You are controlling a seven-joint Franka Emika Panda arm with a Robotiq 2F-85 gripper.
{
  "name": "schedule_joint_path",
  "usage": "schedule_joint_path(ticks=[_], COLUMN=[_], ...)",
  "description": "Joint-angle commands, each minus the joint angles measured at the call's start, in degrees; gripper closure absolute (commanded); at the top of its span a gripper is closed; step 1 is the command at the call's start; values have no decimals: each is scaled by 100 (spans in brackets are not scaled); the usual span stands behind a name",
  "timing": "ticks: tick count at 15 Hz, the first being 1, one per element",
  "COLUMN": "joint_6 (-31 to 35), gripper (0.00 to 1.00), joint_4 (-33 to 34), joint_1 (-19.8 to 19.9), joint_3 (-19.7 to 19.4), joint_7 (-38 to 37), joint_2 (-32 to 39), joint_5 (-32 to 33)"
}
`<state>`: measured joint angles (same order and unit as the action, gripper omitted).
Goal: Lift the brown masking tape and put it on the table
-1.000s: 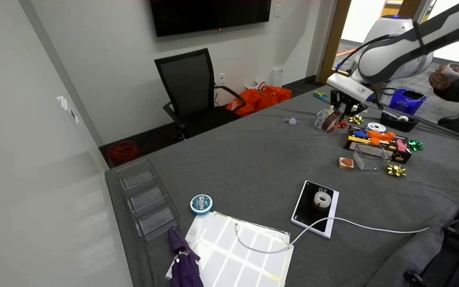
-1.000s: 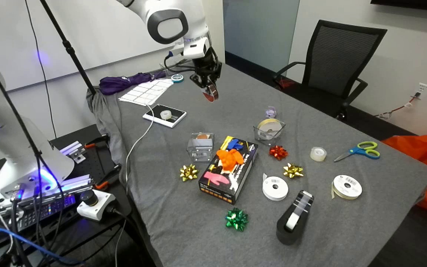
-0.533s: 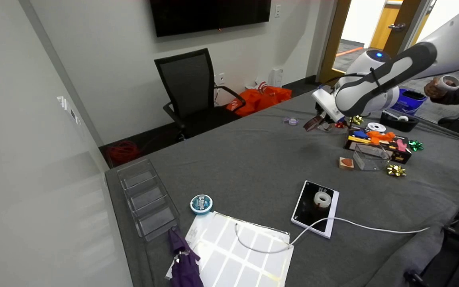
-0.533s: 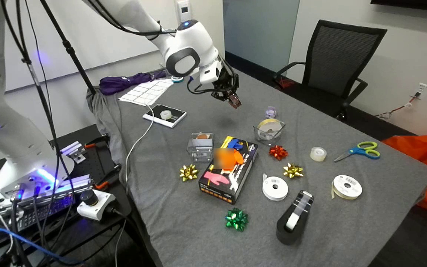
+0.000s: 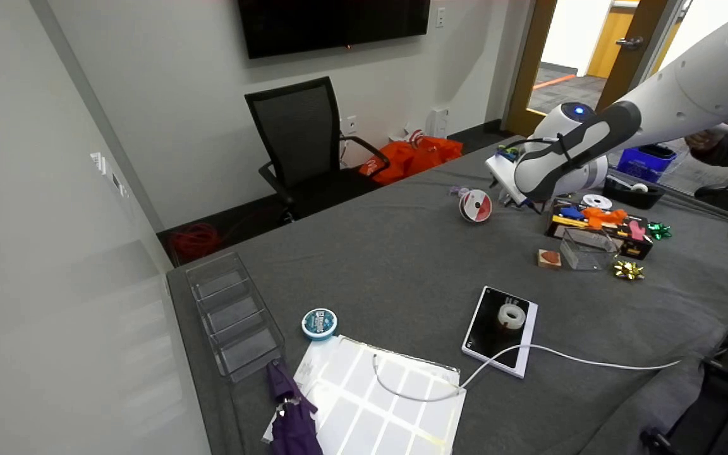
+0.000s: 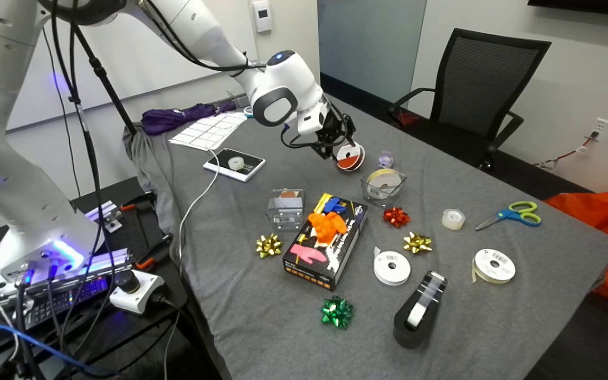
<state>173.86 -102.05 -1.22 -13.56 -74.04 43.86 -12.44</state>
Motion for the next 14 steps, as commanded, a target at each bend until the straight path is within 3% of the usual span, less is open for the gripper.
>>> schedule_joint_path(ticks=[1, 4, 7, 11, 14], joint_6=[-138, -218, -488, -1355, -2172], gripper=[0, 0, 0, 0, 0], joint_4=[81, -106, -306, -515, -614], joint_1=[-24, 36, -168, -481, -400], joint_3=[-57, -11, -332, -880, -886], joint_7=[129, 281, 343, 261, 411], joint_2=[-32, -278, -518, -919, -1305], joint_5=[-149, -108, 38, 503, 968])
